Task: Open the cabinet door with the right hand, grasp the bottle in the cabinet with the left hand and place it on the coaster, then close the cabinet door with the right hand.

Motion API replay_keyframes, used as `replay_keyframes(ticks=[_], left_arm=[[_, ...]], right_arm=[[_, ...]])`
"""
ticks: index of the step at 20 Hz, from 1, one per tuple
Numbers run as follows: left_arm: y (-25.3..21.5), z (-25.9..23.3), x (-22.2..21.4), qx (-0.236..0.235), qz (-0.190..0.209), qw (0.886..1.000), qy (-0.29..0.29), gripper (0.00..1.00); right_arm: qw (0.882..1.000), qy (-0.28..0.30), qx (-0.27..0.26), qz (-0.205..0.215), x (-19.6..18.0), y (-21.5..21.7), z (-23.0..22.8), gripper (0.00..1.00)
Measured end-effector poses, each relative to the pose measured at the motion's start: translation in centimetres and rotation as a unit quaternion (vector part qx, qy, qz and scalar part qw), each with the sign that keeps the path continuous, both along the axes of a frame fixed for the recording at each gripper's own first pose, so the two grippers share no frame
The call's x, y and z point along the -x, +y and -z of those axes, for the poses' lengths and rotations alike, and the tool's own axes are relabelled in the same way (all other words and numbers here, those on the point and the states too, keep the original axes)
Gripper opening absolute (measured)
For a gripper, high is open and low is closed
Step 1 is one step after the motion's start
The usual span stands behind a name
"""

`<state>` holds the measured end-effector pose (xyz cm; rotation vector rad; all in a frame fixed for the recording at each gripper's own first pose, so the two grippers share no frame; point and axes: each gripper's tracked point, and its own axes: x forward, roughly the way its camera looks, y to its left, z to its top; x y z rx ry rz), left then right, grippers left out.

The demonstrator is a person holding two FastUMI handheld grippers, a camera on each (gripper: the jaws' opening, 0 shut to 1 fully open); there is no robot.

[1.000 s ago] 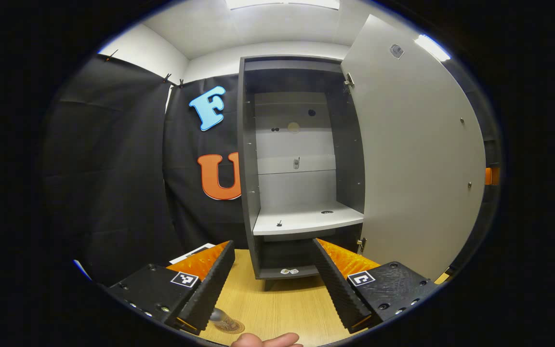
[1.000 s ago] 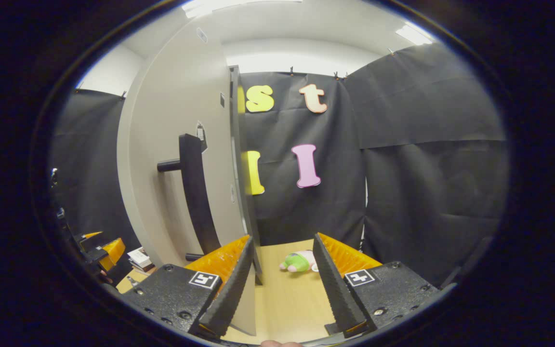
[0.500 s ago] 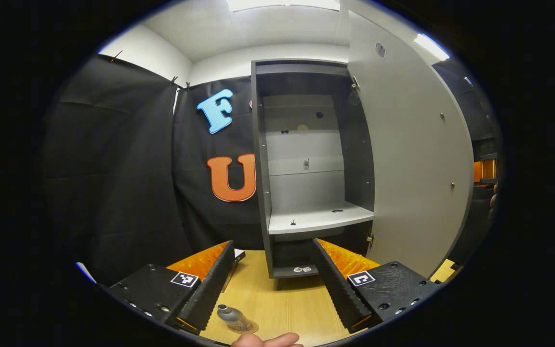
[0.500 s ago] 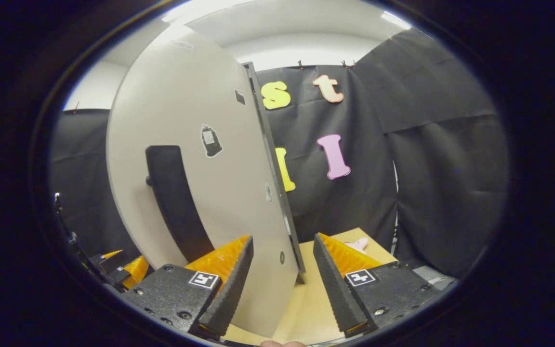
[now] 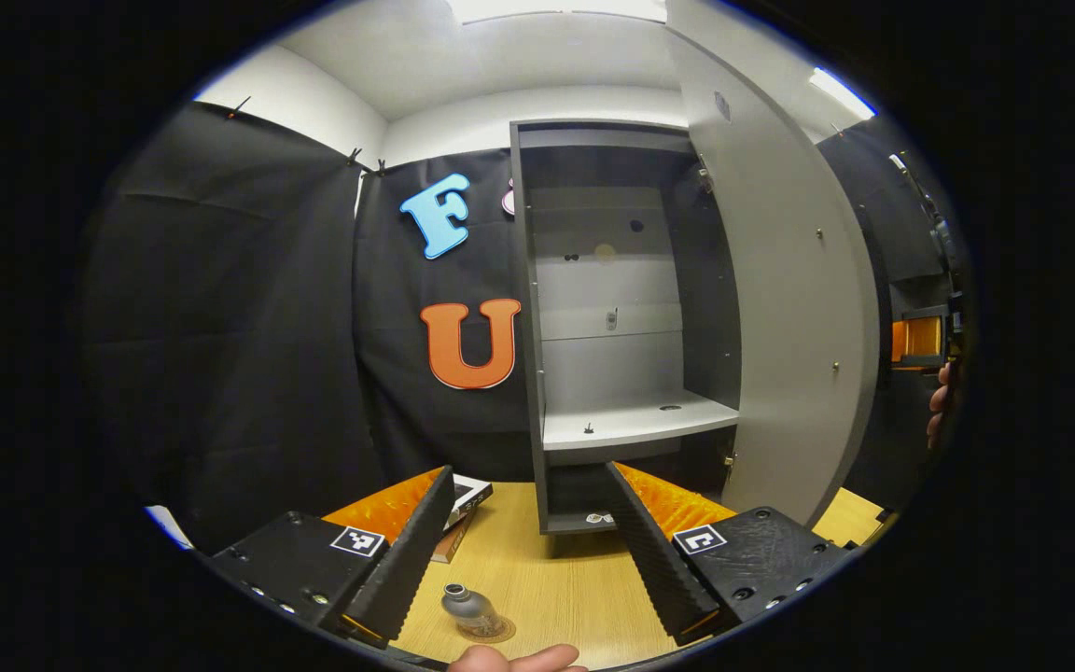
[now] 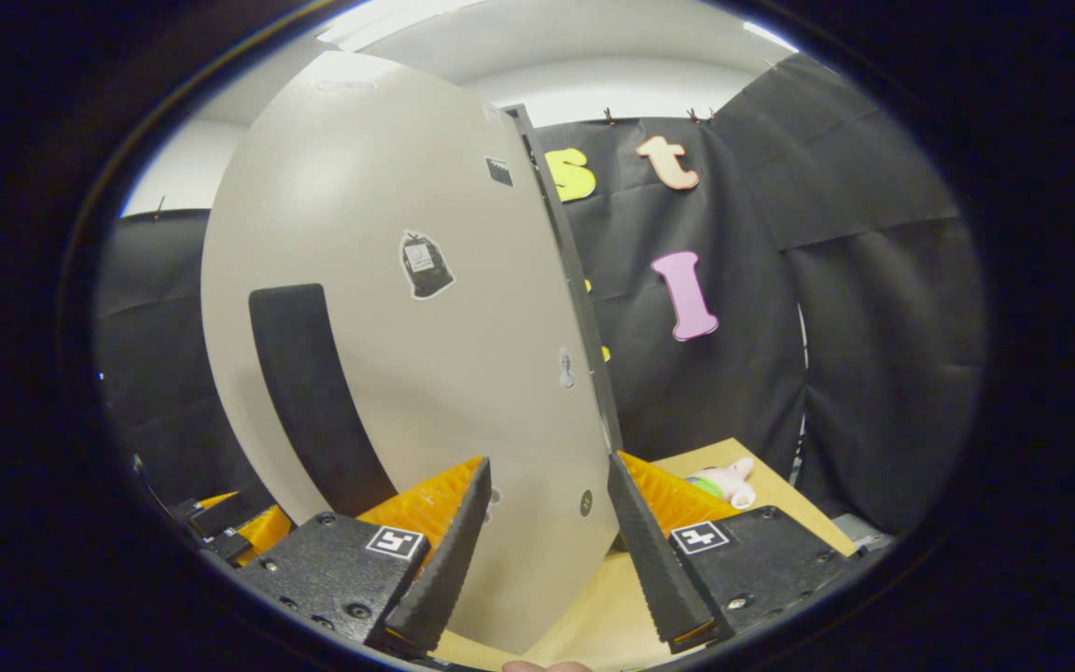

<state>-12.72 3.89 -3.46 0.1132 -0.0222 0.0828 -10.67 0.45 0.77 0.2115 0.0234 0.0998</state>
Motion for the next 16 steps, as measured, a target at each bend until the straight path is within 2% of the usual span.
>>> replay_keyframes(ticks=[9, 16], left_arm=[[1.6, 0.1, 1.0, 0.000, -0.018, 1.000, 0.001, 0.96], [1.5, 0.5, 0.6, 0.006, -0.017, 1.000, 0.008, 0.96]], right_arm=[[0.997, 0.015, 0.040, -0.067, -2.8, 6.3, 0.0, 0.83], [0.996, -0.003, 0.065, -0.057, -2.0, 4.2, -0.8, 0.82]])
